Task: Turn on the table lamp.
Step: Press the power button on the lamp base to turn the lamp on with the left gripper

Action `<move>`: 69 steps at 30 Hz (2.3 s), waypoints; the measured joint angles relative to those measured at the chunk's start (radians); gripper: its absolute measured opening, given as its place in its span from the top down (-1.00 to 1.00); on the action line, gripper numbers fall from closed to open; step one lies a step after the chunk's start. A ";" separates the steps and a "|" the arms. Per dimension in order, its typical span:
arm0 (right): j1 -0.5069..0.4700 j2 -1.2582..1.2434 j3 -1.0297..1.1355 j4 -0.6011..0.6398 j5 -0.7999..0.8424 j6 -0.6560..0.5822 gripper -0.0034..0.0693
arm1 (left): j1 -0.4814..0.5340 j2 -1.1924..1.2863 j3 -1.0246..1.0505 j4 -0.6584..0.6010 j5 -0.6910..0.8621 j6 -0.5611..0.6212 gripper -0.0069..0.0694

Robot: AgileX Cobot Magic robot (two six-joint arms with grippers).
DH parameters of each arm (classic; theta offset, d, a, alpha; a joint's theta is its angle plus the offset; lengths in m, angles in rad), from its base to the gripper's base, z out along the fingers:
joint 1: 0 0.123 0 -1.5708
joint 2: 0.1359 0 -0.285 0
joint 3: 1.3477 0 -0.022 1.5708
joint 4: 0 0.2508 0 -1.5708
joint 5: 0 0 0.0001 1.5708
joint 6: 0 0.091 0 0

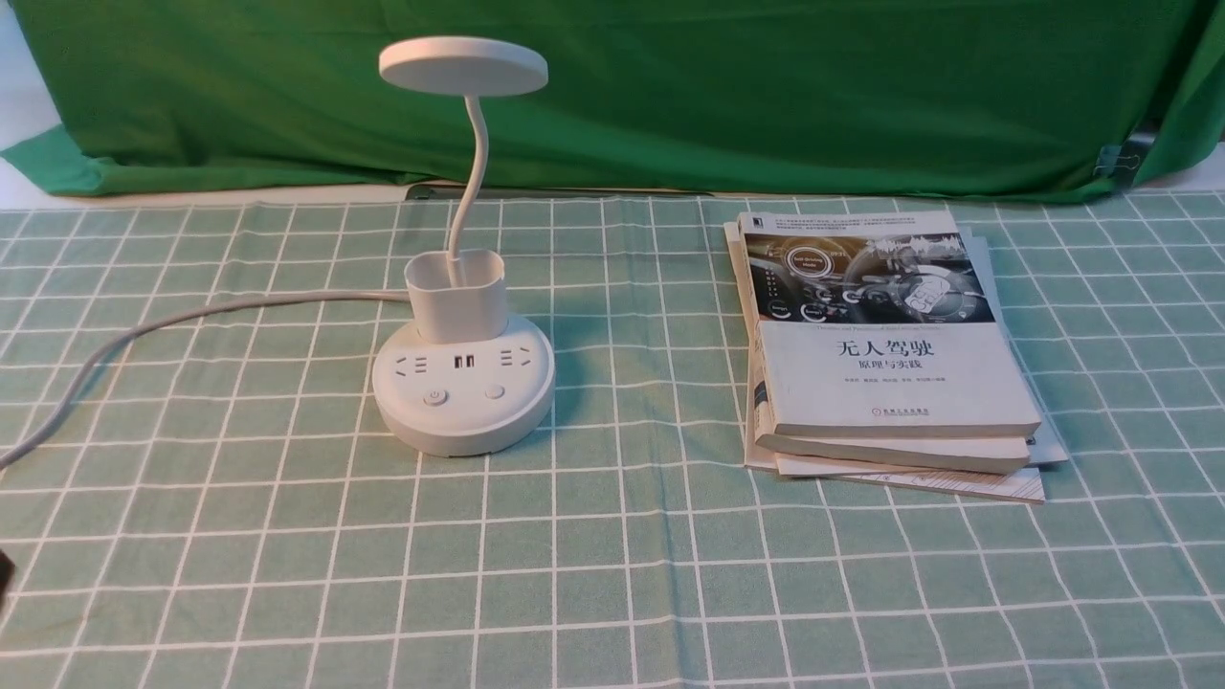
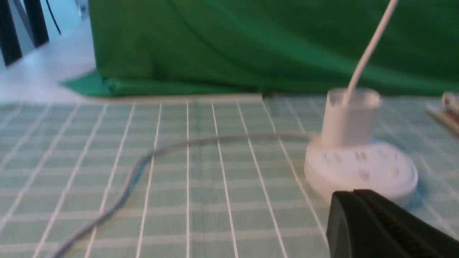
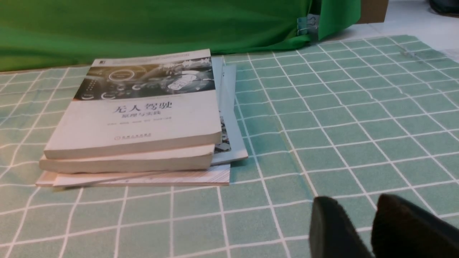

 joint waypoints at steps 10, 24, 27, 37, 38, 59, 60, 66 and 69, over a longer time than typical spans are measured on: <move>0.000 0.000 0.000 0.000 0.001 0.000 0.25 | 0.000 0.000 0.000 0.014 -0.855 -0.044 0.81; 0.000 0.000 0.000 0.000 0.001 0.000 0.25 | 0.000 0.176 -0.552 0.165 0.008 -0.171 0.81; 0.000 0.000 0.000 0.000 0.001 0.000 0.25 | 0.000 0.327 -0.547 0.127 0.190 -0.192 0.81; 0.000 0.000 0.000 0.000 0.003 0.000 0.25 | 0.000 0.900 -0.497 -0.673 0.447 0.275 0.81; 0.000 0.000 0.000 0.000 0.003 0.000 0.25 | -0.001 0.975 -0.514 -0.799 0.471 0.371 0.81; 0.000 0.000 0.000 0.000 0.003 0.000 0.25 | -0.320 1.829 -1.184 -0.141 0.396 -0.107 0.81; 0.000 0.000 0.000 0.000 0.003 0.000 0.25 | -0.320 1.845 -1.197 -0.133 0.393 -0.109 0.81; 0.000 0.000 0.000 0.000 0.002 0.000 0.25 | -0.320 1.905 -1.216 -0.109 0.374 -0.122 0.81; 0.000 0.000 0.000 0.000 0.000 0.000 0.25 | -0.320 1.920 -1.222 -0.102 0.341 -0.126 0.81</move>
